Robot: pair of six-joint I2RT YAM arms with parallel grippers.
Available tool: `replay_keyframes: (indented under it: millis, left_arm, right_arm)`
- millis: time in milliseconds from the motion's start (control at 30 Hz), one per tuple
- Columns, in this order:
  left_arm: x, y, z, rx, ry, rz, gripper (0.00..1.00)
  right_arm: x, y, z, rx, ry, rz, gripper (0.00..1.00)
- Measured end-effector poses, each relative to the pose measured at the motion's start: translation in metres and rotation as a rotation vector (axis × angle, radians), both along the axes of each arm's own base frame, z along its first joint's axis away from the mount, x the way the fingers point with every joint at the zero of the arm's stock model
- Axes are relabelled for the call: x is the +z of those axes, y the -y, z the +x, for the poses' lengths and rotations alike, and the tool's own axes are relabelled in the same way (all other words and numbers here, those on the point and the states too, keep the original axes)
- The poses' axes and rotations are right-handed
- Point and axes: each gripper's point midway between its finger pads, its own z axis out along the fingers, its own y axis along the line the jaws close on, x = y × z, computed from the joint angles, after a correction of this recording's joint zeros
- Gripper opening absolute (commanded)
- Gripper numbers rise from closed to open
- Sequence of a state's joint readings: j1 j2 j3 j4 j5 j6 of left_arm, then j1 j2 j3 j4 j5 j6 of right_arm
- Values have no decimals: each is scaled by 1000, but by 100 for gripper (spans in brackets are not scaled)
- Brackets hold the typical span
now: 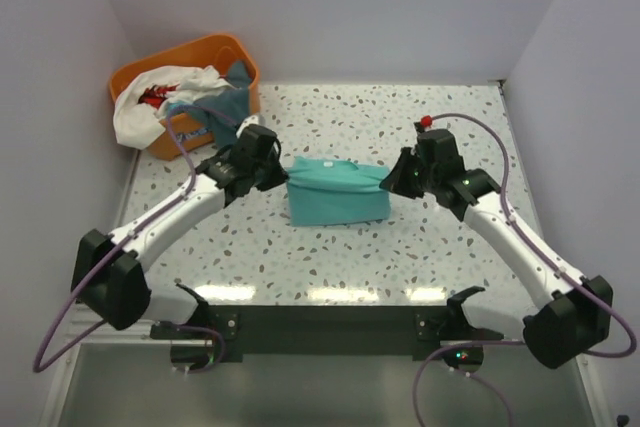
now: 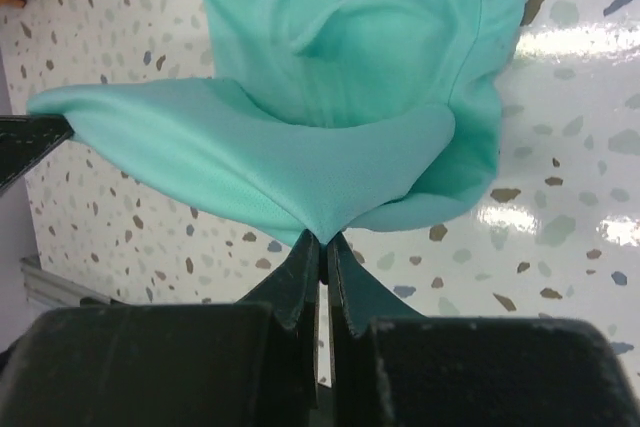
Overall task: Fold and stack the t-shirts
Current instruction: Fold the tshirt
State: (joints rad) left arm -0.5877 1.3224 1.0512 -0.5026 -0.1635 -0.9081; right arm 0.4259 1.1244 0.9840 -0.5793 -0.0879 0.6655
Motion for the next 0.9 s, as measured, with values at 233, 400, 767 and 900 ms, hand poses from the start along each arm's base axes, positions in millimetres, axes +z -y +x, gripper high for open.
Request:
replay_keyframes:
  millis: [233,400,767,900]
  left_arm:
    - [-24,12,74,-15,-24,76,0]
    - [-44,17,118,-13,-37,114,0]
    - [-77,35,192,-66,-19,186,100]
    - [-59,31,176,-101,8,174,100]
  right_arm:
    - [-13,-1,58,-75,1,-34,0]
    - [-31,6,97,-135,-10,-58,0]
    - [-73,21,181,-189,-34,-128,99]
    - [-50,24,172,-169,14,-131,98]
